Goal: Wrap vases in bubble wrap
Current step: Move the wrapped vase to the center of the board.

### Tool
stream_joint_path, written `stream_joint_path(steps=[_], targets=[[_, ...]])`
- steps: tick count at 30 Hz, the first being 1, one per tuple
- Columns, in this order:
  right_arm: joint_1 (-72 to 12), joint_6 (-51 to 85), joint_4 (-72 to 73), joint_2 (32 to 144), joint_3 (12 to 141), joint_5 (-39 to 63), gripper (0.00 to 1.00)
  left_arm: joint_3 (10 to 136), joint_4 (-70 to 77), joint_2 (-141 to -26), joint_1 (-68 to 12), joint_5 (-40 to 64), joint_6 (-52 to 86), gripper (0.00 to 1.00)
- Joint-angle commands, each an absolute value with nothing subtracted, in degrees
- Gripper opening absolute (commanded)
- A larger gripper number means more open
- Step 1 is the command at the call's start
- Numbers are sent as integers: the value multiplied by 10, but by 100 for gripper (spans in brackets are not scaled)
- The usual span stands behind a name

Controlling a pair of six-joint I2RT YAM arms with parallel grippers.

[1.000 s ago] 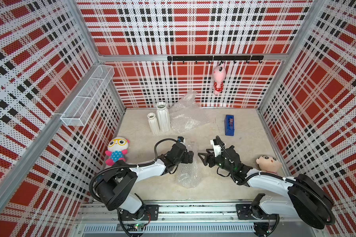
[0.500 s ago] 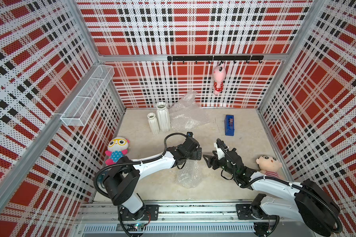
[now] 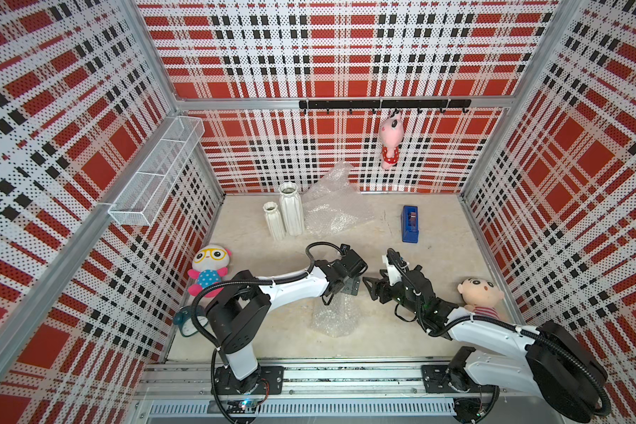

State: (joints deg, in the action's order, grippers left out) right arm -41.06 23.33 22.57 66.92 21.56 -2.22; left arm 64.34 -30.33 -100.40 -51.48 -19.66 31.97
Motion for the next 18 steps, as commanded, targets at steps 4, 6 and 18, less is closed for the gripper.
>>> stream_joint_path(steps=[4, 6, 18], targets=[[-407, 219, 236, 665, 214, -30, 78, 638, -337, -1018, -510, -194, 338, 84], [-407, 217, 235, 665, 215, -32, 78, 625, -328, -1010, -499, -194, 343, 72], [-406, 196, 218, 653, 223, -42, 79, 492, -270, -924, -357, -212, 344, 61]])
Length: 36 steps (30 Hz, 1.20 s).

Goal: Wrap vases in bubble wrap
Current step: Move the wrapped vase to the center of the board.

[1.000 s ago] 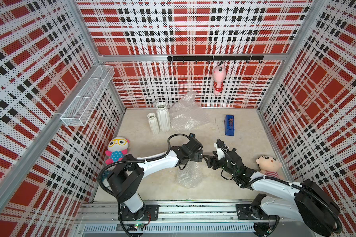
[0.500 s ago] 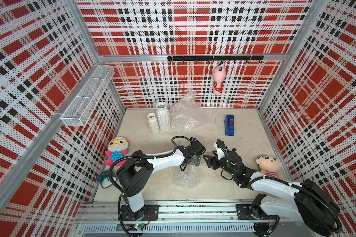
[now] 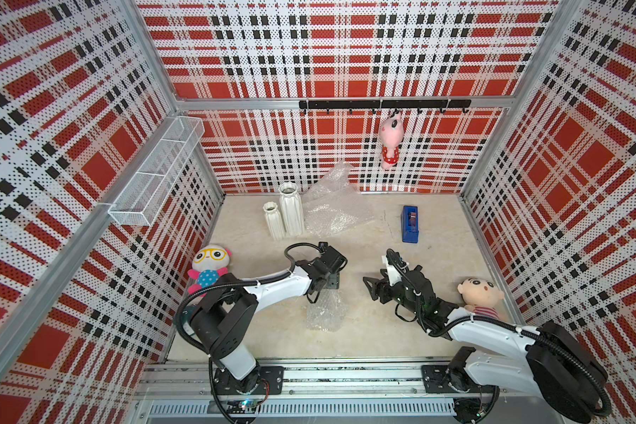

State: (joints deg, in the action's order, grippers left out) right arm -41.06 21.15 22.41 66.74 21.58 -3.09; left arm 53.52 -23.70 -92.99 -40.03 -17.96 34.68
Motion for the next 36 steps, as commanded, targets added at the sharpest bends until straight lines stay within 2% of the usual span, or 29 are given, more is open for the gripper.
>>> stream_joint_path(steps=[1, 6, 12, 18, 22, 31, 32, 33, 34, 36], targets=[[-406, 194, 217, 651, 223, -43, 79, 476, -260, -916, -337, -214, 344, 61], [-405, 183, 207, 639, 223, -49, 79, 453, -227, -896, -249, -272, 373, 62], [-393, 170, 185, 615, 230, -42, 80, 453, -188, -890, -105, -293, 374, 61], [-386, 149, 123, 597, 263, -24, 80, 520, -170, -933, -48, -318, 351, 63], [-386, 137, 92, 576, 273, -26, 80, 567, -140, -968, -6, -293, 315, 63], [-386, 164, 114, 563, 258, -38, 80, 667, -105, -1054, 27, -295, 244, 68], [-386, 165, 113, 564, 260, -39, 81, 672, -105, -1058, 29, -299, 242, 69], [-386, 165, 108, 568, 264, -40, 97, 679, -109, -1061, 30, -299, 239, 71], [-386, 163, 103, 571, 268, -42, 100, 682, -114, -1061, 30, -302, 240, 75], [-386, 160, 100, 577, 272, -54, 100, 676, -120, -1056, 29, -309, 246, 87]])
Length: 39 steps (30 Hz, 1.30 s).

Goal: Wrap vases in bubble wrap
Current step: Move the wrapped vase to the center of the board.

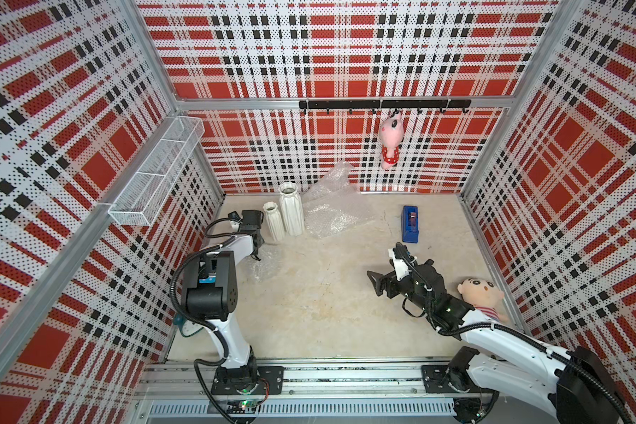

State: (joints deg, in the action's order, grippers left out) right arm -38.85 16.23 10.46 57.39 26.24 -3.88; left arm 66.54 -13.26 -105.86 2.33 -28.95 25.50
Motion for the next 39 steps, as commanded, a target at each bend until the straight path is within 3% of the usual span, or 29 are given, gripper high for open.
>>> stream_joint_path(steps=[1, 4, 11, 15, 24, 31, 39], targets=[[-385, 156, 102, 580, 274, -59, 100, 671, -120, -1053, 28, -308, 250, 91], [-385, 158, 116, 588, 279, -93, 100, 667, -135, -1041, 22, -309, 271, 99], [-368, 253, 105, 616, 333, -230, 100, 655, -165, -967, -14, -353, 326, 98], [-325, 250, 125, 659, 368, -162, 100, 646, -175, -896, -34, -389, 356, 98], [-352, 220, 110, 922, 577, -100, 100, 538, -100, -668, -131, -301, 375, 98], [-402, 227, 97, 1113, 733, -129, 96, 416, -64, -462, -116, -230, 384, 98], [-417, 264, 89, 1259, 864, -121, 89, 361, -67, -371, -89, -203, 384, 98]])
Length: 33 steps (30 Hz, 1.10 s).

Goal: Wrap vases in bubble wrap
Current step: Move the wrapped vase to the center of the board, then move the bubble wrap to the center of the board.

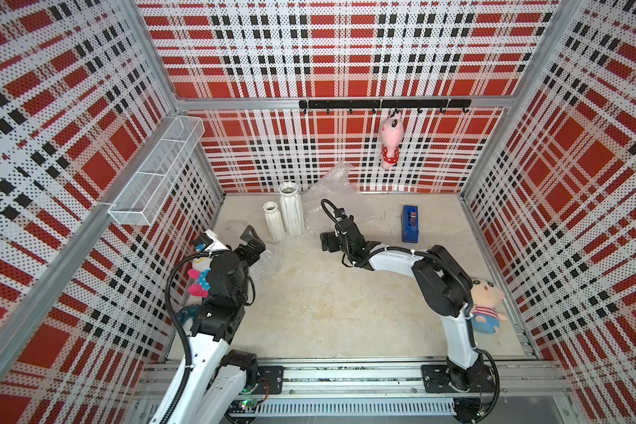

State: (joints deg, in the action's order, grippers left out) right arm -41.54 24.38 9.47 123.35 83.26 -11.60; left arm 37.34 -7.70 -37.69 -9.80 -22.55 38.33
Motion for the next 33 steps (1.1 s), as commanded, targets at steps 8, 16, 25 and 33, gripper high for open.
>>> stream_joint_path(steps=[8, 16, 25, 33], targets=[[-423, 285, 56, 1326, 944, -108, 83, 347, -48, -384, -60, -157, 395, 98], [-423, 299, -14, 1387, 1033, -101, 66, 335, -39, -390, -45, -132, 401, 98], [-422, 285, 10, 1361, 1006, -111, 15, 330, -34, -394, -44, -124, 401, 98], [-422, 252, 65, 1245, 879, -163, 0, 334, -26, -420, -51, -92, 395, 98]])
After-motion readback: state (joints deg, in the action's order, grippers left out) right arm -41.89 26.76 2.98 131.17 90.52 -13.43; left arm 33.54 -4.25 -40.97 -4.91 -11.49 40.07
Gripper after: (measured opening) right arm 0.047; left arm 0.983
